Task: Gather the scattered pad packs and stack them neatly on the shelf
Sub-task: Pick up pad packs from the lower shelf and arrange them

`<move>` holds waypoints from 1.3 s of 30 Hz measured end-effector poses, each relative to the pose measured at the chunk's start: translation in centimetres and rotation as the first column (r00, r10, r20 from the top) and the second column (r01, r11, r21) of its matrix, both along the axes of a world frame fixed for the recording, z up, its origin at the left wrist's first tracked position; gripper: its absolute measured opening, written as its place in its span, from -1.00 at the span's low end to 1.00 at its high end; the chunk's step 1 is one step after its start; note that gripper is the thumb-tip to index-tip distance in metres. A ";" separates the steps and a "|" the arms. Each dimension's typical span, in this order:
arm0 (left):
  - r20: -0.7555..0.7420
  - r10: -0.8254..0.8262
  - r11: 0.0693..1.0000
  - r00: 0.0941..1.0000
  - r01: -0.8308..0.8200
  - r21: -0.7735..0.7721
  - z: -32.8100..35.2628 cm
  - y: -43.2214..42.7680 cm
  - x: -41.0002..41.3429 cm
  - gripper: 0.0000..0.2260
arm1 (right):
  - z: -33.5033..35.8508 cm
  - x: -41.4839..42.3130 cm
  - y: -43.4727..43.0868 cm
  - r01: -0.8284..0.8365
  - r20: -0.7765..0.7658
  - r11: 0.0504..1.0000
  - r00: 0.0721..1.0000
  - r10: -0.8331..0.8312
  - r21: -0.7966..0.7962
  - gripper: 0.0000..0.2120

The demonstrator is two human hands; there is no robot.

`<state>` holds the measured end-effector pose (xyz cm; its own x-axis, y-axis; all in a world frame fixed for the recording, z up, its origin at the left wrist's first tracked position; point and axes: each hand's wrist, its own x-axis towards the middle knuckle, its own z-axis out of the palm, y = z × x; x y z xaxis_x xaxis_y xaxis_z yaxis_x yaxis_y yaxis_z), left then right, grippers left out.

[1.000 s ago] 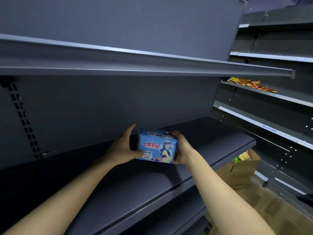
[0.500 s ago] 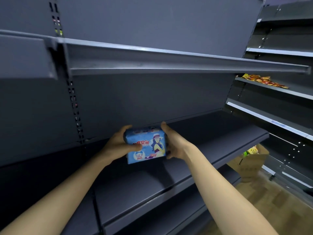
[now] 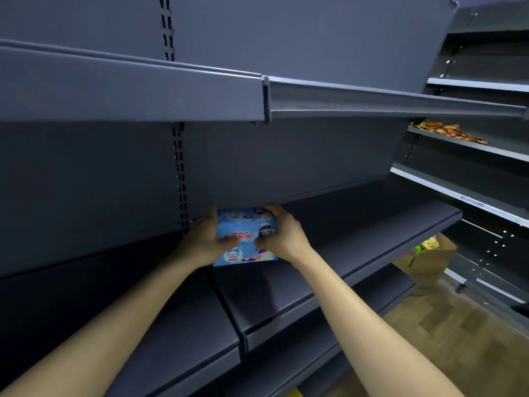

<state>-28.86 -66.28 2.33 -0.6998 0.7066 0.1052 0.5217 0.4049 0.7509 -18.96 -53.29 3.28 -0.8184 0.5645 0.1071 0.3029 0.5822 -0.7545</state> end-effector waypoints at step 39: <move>-0.287 0.745 0.623 0.603 -0.782 -0.024 0.1 -25.2 14.5 -0.49 | -0.1 3.8 -25.1 -0.629 0.089 0.680 0.755 0.649 0.377 -0.53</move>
<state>-14.33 -91.51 2.42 -0.9571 -0.0559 0.2842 0.1183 0.8202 0.5597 -15.21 -78.37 3.16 -0.9537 -0.1839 0.2382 -0.2761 0.8496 -0.4494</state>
